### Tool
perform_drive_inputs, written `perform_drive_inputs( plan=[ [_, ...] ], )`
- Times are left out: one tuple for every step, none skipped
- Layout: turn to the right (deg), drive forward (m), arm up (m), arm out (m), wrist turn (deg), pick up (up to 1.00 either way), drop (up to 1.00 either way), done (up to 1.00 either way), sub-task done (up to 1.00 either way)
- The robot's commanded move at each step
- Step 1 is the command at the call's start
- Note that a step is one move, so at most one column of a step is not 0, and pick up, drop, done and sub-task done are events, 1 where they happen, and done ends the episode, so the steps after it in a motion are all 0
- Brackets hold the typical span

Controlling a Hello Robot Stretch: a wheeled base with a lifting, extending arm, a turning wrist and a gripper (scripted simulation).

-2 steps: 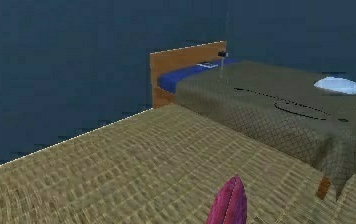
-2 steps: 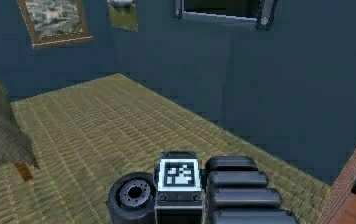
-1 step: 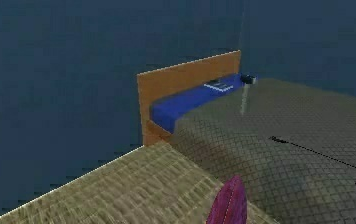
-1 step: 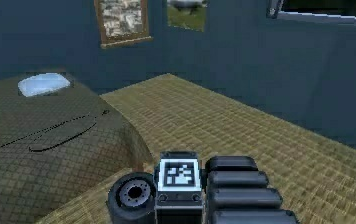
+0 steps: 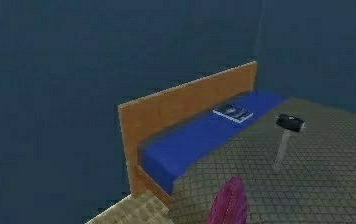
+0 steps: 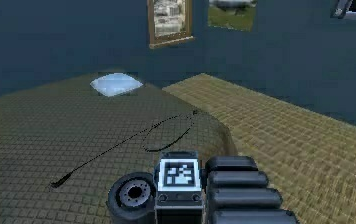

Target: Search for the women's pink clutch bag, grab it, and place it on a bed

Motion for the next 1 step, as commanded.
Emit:
perform_drive_inputs(
  plan=[
    [45.0, 0.00, 0.00, 0.00, 0.0, 0.00, 0.00, 0.00, 0.00]
  ],
)
